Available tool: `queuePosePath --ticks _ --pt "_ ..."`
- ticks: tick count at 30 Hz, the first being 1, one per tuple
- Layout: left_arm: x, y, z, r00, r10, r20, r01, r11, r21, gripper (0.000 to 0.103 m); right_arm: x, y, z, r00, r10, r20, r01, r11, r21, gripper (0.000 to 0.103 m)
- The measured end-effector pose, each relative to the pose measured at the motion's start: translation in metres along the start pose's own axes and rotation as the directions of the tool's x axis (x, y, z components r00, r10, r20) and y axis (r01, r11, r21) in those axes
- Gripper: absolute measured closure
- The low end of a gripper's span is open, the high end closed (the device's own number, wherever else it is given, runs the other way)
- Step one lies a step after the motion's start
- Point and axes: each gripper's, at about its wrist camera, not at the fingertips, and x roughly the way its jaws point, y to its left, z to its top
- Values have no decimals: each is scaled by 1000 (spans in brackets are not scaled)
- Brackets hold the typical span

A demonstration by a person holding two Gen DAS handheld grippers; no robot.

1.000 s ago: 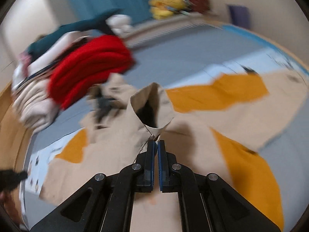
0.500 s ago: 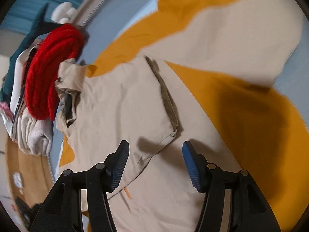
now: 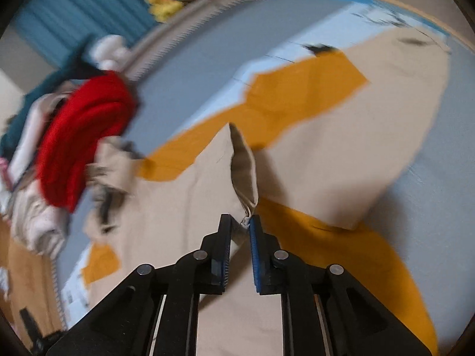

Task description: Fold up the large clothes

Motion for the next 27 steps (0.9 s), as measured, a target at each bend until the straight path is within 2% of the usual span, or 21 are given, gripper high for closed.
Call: queuePosePath --ticks 3,5,6,7,10,11,12,14,17,21,23,24,25,27 --pt "21 0 -9 999 15 -52 -15 1000 1 89 -2 -8 6 997 -67 44 67 998 1 82" --pt "34 1 -15 996 29 -87 -30 1000 -4 89 -4 -9 10 997 -45 59 45 999 -10 65" --pt "39 0 -17 994 35 -100 -35 999 -2 89 -2 -8 11 999 -23 48 24 1000 -14 50" --pt "44 -2 -20 992 50 -112 -50 999 4 89 3 -7 12 1000 8 19 -8 1000 -13 46" --pt "53 -4 -25 987 95 -133 -94 995 20 89 32 -9 9 987 100 -128 -101 995 3 46" --pt "55 -4 -27 985 103 -142 -101 995 23 89 41 -11 6 980 101 -172 -101 995 8 46" --pt "55 -5 -28 983 107 -146 -105 994 24 89 52 -14 3 973 72 -219 -72 997 8 46" --pt "55 -5 -30 983 113 -148 -109 993 34 89 62 -19 -1 966 12 -257 -13 1000 -2 46" --pt "55 0 -31 983 106 -151 -104 994 20 89 61 -25 1 966 8 -259 -8 1000 2 46" --pt "47 -2 -29 990 82 -114 -82 997 1 89 46 -20 7 980 -10 -200 5 1000 -24 46" --pt "50 -1 -31 990 107 -91 -103 993 48 83 43 -17 11 983 -8 -182 1 999 -39 46" --pt "60 2 -34 982 149 -112 -143 988 65 84 42 -16 11 984 -12 -180 4 999 -44 46" --pt "67 7 -37 977 163 -135 -157 986 52 84 41 -17 11 983 -17 -182 10 999 -40 46" --pt "61 7 -39 979 168 -113 -165 986 32 85 38 -18 15 983 -22 -184 17 999 -30 46"
